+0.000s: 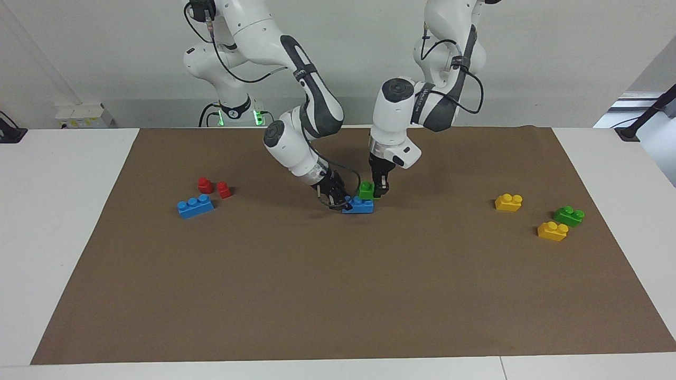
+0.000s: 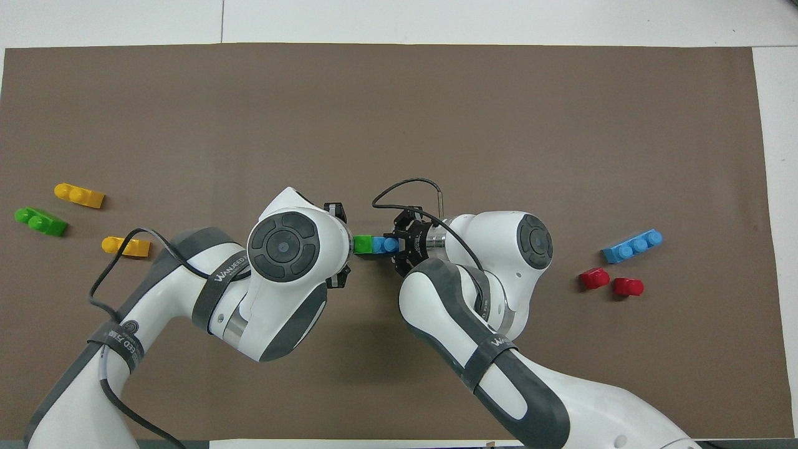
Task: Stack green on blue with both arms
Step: 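Press the green brick onto the blue brick with the left gripper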
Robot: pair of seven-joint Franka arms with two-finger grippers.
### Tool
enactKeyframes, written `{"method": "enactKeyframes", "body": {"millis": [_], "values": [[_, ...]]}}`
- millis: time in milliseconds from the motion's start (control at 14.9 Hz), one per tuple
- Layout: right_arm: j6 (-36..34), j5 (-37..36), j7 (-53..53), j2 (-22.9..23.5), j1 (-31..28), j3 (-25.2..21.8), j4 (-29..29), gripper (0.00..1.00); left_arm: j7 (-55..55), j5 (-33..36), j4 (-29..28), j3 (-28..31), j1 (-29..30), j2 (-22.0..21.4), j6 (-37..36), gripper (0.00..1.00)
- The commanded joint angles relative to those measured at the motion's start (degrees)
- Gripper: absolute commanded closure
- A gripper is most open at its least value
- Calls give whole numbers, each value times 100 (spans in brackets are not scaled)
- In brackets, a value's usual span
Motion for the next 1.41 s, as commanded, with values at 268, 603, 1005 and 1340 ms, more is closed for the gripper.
{"method": "enactKeyframes", "body": {"millis": [268,603,1005,1340], "values": [[241,242,-214,60,45,6,-55,100,-183,91,-205,107,-215,-1,309,100],[250,409,-223,60,45,-3,-55,100,-201,118,-205,107,-215,96,415,100],[250,409,-214,60,45,-3,-55,100,-376,372,-179,116,-233,289,573,100],[250,409,-214,60,45,-3,-46,100,-517,548,-135,116,-303,447,617,100]]}}
